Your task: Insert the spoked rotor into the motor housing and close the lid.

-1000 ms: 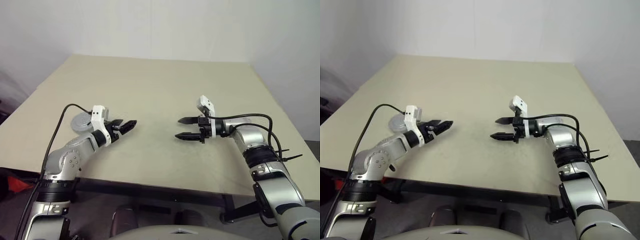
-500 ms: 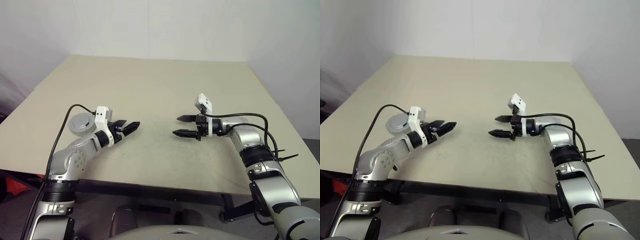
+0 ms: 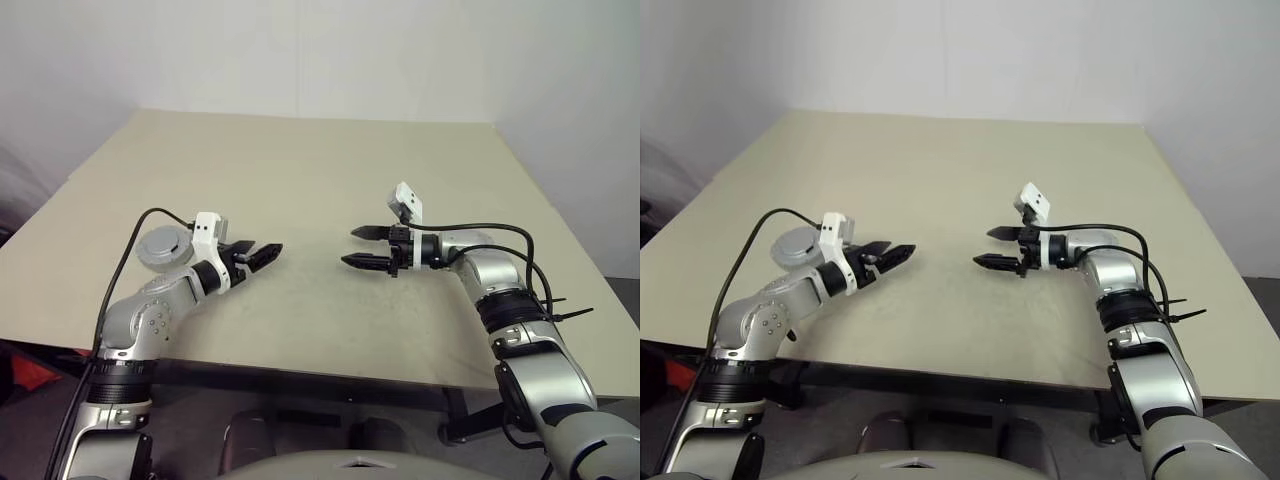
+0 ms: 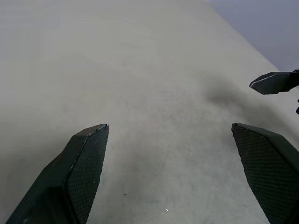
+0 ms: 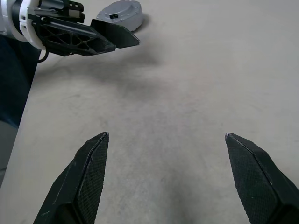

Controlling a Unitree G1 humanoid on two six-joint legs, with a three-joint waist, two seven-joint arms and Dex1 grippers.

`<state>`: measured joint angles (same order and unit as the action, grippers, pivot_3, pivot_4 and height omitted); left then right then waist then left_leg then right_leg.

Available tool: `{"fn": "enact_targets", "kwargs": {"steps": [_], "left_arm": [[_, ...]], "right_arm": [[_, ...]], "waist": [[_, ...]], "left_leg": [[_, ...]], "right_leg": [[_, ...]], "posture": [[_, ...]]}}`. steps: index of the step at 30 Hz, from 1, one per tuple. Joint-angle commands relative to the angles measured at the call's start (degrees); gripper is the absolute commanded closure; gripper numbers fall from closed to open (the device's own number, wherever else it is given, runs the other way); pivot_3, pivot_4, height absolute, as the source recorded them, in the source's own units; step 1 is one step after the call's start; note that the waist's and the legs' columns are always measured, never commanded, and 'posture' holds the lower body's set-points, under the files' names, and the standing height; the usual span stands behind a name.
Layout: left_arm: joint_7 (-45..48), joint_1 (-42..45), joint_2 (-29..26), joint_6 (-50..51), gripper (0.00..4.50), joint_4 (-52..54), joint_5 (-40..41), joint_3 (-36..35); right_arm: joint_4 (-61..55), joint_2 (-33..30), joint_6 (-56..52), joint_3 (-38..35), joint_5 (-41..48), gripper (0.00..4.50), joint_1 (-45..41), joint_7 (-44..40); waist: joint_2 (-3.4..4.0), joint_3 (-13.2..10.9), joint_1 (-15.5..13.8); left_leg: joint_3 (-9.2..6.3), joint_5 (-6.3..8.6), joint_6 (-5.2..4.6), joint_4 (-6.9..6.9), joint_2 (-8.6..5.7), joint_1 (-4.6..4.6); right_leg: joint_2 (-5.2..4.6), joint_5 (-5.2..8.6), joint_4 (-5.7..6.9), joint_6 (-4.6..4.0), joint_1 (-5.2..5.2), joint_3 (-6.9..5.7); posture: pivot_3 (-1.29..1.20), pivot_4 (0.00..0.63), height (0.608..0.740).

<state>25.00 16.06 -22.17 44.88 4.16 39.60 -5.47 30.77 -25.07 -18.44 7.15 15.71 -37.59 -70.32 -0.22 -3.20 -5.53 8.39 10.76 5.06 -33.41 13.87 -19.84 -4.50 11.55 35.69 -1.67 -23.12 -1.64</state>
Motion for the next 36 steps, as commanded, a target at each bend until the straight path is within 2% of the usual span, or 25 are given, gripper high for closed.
{"fn": "enact_targets", "kwargs": {"steps": [1, 13, 22, 27, 36], "left_arm": [[0.0, 2.1, 0.1, -0.9, 0.03, 1.0, -1.0, -1.1], [0.1, 3.6, 1.2, -0.8, 0.03, 0.6, -2.1, -1.9], [-1.0, 2.6, 2.1, 0.0, 0.03, 1.9, -1.9, -3.1], [-1.5, 2.7, 2.2, 0.7, 0.03, 2.1, -1.5, -4.4], [-1.4, 2.4, 2.7, 1.0, 0.03, 2.4, -1.9, -3.7]], "right_arm": [[-1.7, -0.6, 0.2, -2.3, 0.9, 0.0, -1.6, 0.6], [-2.3, 0.1, -0.2, -2.1, 1.2, 0.0, -1.1, 1.5], [0.1, 1.5, 2.7, -2.3, -0.1, 0.0, -1.5, 5.1], [3.5, 3.1, 5.1, -3.7, -1.4, 0.0, -3.7, 10.6], [3.9, 3.7, 4.5, -4.5, -1.1, 0.0, -4.5, 11.0]], "waist": [[0.0, 0.0, 0.0], [0.0, 0.0, 0.0], [0.01, 0.0, 0.0], [0.01, 0.0, 0.1], [0.02, 0.0, 0.1]], "left_leg": [[0.0, 0.0, 0.0, 0.0, 0.0, 0.0], [0.0, 0.02, -0.03, 0.01, 0.0, -0.05], [0.0, 0.02, -0.04, 0.01, 0.0, -0.06], [0.01, 0.03, -0.05, 0.03, 0.0, -0.09], [0.01, 0.07, -0.12, 0.04, 0.0, -0.13]], "right_leg": [[0.0, 0.0, 0.0, 0.0, 0.0, 0.0], [0.0, 0.0, -0.04, 0.0, -0.04, 0.0], [0.0, 0.0, -0.05, 0.0, -0.06, 0.0], [0.01, 0.0, -0.06, 0.0, -0.1, 0.01], [0.0, 0.0, -0.17, 0.0, -0.12, 0.0]], "posture": [[0.0, 0.0, 0.74], [0.0, 0.0, 0.74], [0.0, 0.0, 0.74], [0.0, 0.0, 0.74], [0.0, 0.0, 0.74]]}}
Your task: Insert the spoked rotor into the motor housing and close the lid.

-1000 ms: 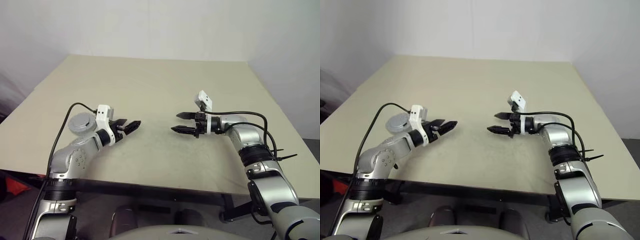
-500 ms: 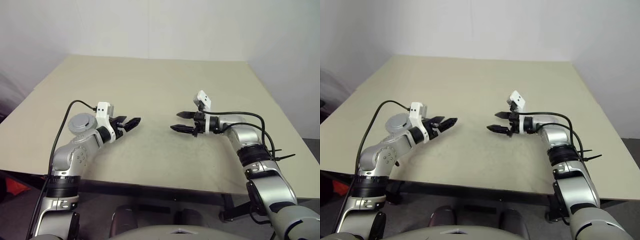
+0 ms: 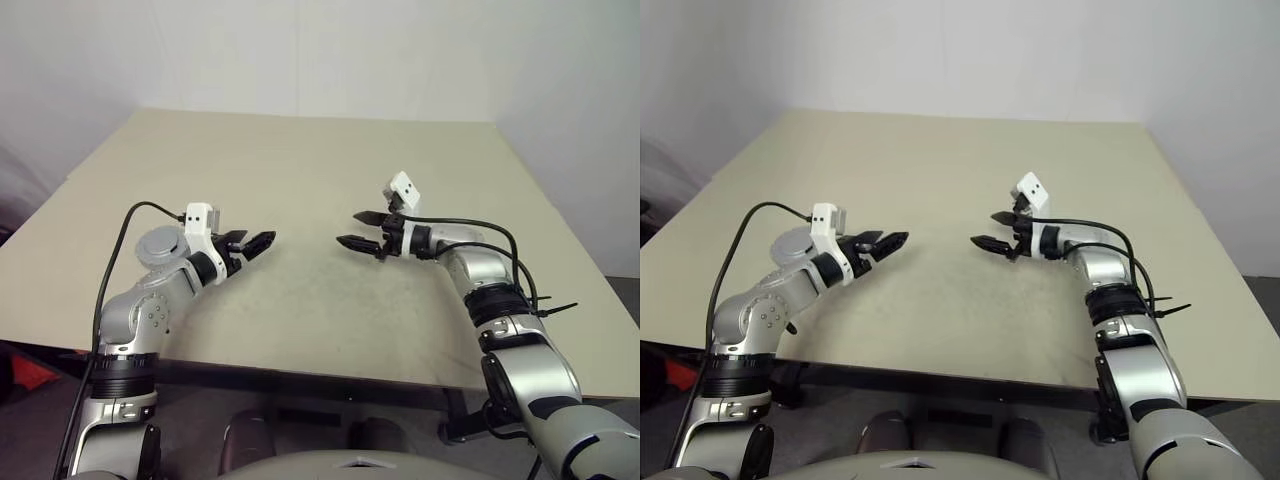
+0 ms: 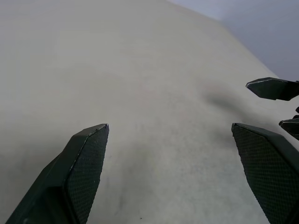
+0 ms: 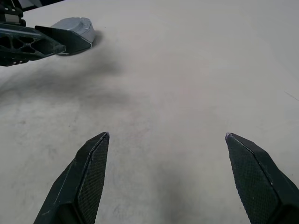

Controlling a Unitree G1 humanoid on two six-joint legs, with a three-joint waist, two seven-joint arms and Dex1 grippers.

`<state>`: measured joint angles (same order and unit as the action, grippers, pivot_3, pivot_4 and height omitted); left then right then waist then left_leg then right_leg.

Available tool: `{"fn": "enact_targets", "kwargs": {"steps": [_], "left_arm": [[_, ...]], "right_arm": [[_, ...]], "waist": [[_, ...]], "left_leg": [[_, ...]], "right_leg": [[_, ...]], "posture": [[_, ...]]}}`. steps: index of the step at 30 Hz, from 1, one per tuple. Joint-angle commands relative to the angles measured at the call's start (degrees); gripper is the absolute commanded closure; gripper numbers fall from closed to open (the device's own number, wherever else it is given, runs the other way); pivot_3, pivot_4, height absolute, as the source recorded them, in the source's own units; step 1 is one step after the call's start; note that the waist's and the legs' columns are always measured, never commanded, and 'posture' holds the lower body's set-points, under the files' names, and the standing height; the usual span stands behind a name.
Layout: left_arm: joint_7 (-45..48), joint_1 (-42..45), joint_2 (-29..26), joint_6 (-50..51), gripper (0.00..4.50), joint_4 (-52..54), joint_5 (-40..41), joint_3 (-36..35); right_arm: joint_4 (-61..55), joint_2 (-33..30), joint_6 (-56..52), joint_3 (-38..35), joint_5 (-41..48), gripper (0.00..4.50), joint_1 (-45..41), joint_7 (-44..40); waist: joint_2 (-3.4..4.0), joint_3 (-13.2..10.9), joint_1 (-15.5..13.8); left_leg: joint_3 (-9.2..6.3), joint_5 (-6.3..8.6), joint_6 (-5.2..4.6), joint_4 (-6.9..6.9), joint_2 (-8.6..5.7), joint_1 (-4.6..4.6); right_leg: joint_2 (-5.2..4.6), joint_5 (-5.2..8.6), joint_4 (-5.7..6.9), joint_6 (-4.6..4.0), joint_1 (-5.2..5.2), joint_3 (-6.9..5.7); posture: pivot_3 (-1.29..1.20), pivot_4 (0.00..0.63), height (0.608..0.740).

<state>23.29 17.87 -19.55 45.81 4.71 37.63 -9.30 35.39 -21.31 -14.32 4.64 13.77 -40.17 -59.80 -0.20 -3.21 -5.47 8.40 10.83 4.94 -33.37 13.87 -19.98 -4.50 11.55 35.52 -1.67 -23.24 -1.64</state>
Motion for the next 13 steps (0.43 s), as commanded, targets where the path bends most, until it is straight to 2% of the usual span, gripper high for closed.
{"fn": "enact_targets", "kwargs": {"steps": [1, 8, 13], "left_arm": [[0.0, 0.8, 0.1, -0.2, 0.03, 1.4, -0.5, 0.3], [-0.8, 1.7, 1.6, -1.6, 0.03, 0.2, -2.6, 1.3], [-3.3, 3.5, 3.1, -8.0, 0.03, -2.3, -7.8, 1.4]], "right_arm": [[-0.5, 0.1, 0.4, -2.1, 0.6, 0.0, -2.2, 1.3], [2.1, 1.6, 5.2, -3.9, -0.7, 0.0, -4.1, 7.9], [7.0, 3.6, 11.3, -6.5, -2.1, 0.0, -6.4, 15.6]], "waist": [[0.0, 0.0, 0.0], [0.01, 0.0, 0.0], [0.01, 0.0, 0.1]], "left_leg": [[0.0, 0.01, -0.01, 0.0, 0.0, -0.01], [0.01, 0.01, -0.01, 0.02, 0.0, 0.01], [0.02, 0.01, -0.01, 0.02, 0.0, -0.01]], "right_leg": [[0.0, 0.0, -0.01, 0.0, 0.0, 0.0], [0.0, 0.0, 0.0, 0.0, -0.02, 0.01], [0.0, 0.0, -0.01, 0.0, -0.08, 0.01]], "posture": [[0.0, 0.0, 0.74], [0.0, 0.0, 0.74], [0.0, 0.0, 0.74]]}}
